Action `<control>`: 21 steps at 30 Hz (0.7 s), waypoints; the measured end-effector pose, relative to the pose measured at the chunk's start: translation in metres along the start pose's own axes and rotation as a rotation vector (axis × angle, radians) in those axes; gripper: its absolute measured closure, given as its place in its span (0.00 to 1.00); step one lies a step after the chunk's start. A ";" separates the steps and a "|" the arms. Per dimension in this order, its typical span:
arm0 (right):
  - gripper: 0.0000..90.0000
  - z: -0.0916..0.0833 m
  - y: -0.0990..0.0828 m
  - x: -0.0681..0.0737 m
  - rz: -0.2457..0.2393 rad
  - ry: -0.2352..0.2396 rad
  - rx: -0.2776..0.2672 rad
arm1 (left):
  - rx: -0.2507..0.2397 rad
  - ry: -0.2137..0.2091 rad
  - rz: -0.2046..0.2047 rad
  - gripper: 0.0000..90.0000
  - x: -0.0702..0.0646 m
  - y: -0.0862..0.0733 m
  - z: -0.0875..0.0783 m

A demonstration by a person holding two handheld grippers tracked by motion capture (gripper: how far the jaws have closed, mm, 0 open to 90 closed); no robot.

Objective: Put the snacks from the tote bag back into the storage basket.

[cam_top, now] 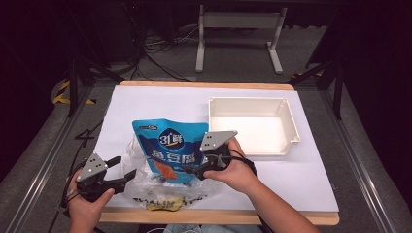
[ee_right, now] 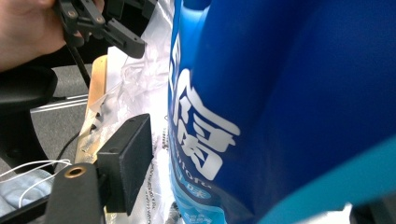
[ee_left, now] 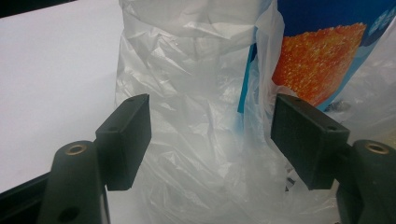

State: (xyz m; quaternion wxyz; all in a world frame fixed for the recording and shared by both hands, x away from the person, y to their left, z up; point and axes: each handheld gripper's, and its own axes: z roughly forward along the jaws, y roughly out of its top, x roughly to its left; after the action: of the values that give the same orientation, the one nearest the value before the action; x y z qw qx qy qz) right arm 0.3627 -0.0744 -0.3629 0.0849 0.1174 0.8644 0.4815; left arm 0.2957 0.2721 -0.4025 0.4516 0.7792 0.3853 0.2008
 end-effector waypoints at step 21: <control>0.36 0.020 -0.008 0.006 -0.029 -0.015 -0.039 | -0.001 0.005 0.000 0.33 0.000 0.000 -0.001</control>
State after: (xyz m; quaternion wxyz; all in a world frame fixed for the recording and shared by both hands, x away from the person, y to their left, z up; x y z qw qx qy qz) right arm 0.3612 -0.0607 -0.3800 0.1005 0.1070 0.8557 0.4962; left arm 0.2953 0.2724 -0.4020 0.4511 0.7784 0.3866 0.2030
